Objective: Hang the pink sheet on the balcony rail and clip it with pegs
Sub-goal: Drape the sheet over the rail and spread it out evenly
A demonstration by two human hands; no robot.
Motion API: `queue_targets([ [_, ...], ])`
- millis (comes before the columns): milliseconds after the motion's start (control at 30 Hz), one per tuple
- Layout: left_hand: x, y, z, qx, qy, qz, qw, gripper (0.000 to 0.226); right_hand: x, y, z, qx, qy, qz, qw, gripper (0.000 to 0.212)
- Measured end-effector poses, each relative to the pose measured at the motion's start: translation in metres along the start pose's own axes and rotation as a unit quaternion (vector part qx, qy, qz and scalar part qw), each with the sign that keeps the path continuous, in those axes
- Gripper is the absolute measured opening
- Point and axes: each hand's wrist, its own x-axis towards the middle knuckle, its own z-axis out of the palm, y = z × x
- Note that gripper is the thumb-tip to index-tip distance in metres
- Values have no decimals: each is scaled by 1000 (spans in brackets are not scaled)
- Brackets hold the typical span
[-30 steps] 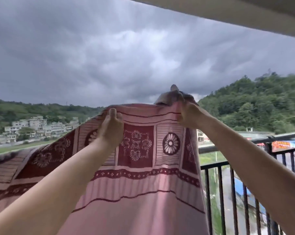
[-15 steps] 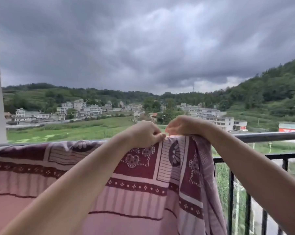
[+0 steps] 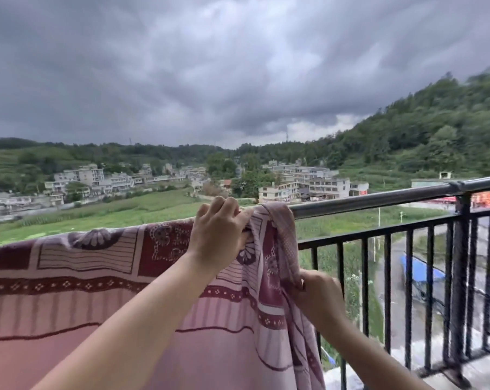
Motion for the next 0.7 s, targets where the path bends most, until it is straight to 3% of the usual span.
queue_targets([
  [67,1,8,-1,-15,-2,-16,1000,41,-1,5,5,71,-108,74,989,42],
  [133,1,14,-5,-18,-12,-20,1000,26,-1,13,-5,145,-165,134,966,43],
  [200,4,16,-9,-23,-29,-17,999,17,4,27,-28,205,-145,171,953,39],
  [267,11,17,-9,-70,-25,-16,997,23,20,43,-63,228,-60,182,955,33],
  [367,32,17,-13,-155,34,-50,986,23,56,52,-122,150,106,123,975,17],
  [433,52,17,-14,-196,84,-92,973,23,78,41,-155,54,165,53,983,16],
  [533,86,16,-5,-181,81,-127,972,22,119,27,-183,-16,145,-64,987,56],
  [600,112,15,5,-183,47,-139,972,40,162,29,-194,-80,89,-117,986,81],
  [700,147,8,18,-120,-75,-157,977,69,226,36,-207,-162,62,-118,978,91],
])
